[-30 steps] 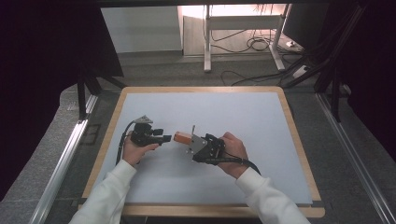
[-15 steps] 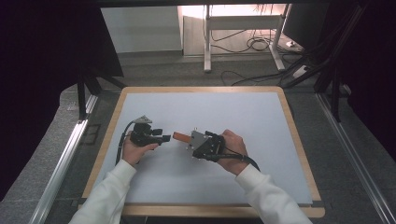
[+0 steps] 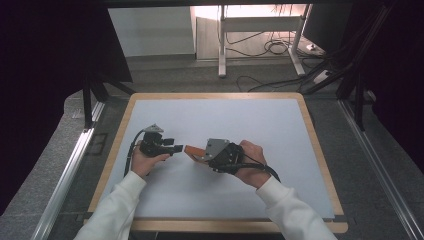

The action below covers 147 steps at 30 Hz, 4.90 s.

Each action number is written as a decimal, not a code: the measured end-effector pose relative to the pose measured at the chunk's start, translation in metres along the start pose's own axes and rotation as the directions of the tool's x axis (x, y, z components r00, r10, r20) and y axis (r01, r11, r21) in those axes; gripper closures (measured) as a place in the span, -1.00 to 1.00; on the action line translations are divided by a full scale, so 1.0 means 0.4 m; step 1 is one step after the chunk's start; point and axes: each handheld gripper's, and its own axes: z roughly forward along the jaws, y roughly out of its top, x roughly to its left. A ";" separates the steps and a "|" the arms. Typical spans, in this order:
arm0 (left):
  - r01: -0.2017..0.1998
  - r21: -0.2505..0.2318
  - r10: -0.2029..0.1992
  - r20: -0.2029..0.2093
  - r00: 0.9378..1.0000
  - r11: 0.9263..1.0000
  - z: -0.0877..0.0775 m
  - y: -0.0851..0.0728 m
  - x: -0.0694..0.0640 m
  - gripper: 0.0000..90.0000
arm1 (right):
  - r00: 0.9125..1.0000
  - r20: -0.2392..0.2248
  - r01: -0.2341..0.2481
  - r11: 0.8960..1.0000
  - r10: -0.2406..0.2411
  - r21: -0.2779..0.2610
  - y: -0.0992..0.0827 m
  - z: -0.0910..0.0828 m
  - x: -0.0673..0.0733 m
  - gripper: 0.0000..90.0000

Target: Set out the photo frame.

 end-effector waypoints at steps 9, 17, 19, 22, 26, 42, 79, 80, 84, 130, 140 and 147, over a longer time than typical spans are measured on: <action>0.001 0.007 -0.001 0.006 1.000 1.000 0.001 -0.001 -0.001 -0.09 | 0.999 0.026 -0.024 1.000 0.024 0.006 0.006 0.017 -0.032 0.52; -0.002 0.011 0.002 0.008 1.000 1.000 0.004 -0.001 -0.002 -0.10 | 0.997 0.059 -0.059 0.998 0.057 0.023 0.003 0.031 -0.058 0.43; -0.007 0.012 0.007 0.008 1.000 1.000 0.005 -0.001 -0.002 -0.10 | 0.995 0.058 -0.077 0.997 0.075 0.021 -0.003 0.036 -0.070 0.40; -0.006 0.015 0.006 0.011 1.000 1.000 0.007 -0.001 -0.002 -0.10 | 0.993 0.065 -0.102 0.995 0.101 0.017 -0.010 0.043 -0.090 0.34; -0.007 0.019 0.007 0.012 1.000 1.000 0.007 -0.001 -0.002 -0.11 | 0.988 0.053 -0.149 0.989 0.148 0.022 -0.022 0.055 -0.117 0.27; -0.013 0.022 0.013 0.015 1.000 1.000 0.009 -0.001 -0.003 -0.11 | 0.970 0.051 -0.239 0.971 0.238 0.027 -0.048 0.084 -0.164 0.03; -0.027 0.030 0.026 0.019 0.999 0.999 0.016 -0.001 -0.010 -0.11 | 0.927 0.085 -0.367 0.930 0.365 0.009 -0.097 0.115 -0.225 -0.35; -0.026 0.031 0.026 0.018 1.000 0.999 0.016 -0.001 -0.010 -0.11 | 0.926 0.088 -0.370 0.929 0.368 0.004 -0.097 0.114 -0.224 -0.38; -0.031 0.034 0.031 0.013 0.999 0.999 0.019 -0.002 -0.013 -0.11 | 0.916 0.110 -0.386 0.922 0.386 -0.015 -0.094 0.101 -0.217 -0.52; -0.175 0.090 0.174 0.027 0.984 0.980 0.096 0.024 -0.107 1.00 | 0.791 0.163 -0.581 0.808 0.590 -0.100 -0.439 -0.094 -0.030 -0.64; -0.184 0.098 0.181 0.044 0.983 0.978 0.095 0.018 -0.116 1.00 | 0.790 0.170 -0.582 0.808 0.588 -0.093 -0.447 -0.094 -0.031 -0.64; -0.201 0.108 0.196 0.059 0.979 0.974 0.093 0.012 -0.133 1.00 | 0.793 0.167 -0.580 0.809 0.587 -0.089 -0.447 -0.089 -0.032 -0.64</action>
